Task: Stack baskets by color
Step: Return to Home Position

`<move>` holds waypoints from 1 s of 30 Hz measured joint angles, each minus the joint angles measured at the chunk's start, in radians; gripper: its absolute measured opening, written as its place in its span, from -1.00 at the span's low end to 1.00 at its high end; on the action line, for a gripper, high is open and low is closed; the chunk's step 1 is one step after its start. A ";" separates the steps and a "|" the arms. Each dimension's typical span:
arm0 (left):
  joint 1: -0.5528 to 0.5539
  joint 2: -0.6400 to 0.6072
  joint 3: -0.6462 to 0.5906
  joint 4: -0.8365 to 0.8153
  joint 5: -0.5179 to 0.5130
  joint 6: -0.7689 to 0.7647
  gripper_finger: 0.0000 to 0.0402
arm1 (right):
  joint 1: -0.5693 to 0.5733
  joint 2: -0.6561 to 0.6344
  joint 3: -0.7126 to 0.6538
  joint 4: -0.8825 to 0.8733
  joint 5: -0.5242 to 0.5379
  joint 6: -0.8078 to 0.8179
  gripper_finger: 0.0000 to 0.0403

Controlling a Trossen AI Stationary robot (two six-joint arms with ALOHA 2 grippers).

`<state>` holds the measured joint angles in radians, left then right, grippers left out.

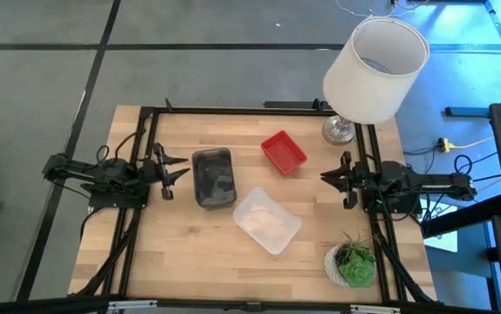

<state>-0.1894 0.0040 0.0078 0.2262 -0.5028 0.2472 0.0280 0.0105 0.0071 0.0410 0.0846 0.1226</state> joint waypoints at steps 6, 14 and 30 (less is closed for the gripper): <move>0.000 0.000 0.000 -0.013 -0.034 0.000 -0.34 | 0.000 0.000 0.000 0.001 0.001 0.003 -0.71; 0.000 0.000 0.000 -0.013 -0.033 0.000 -0.34 | 0.000 0.000 0.000 0.001 0.001 0.002 -0.71; 0.000 0.000 0.000 -0.012 -0.032 -0.001 -0.34 | 0.000 0.000 0.000 0.001 0.001 0.002 -0.71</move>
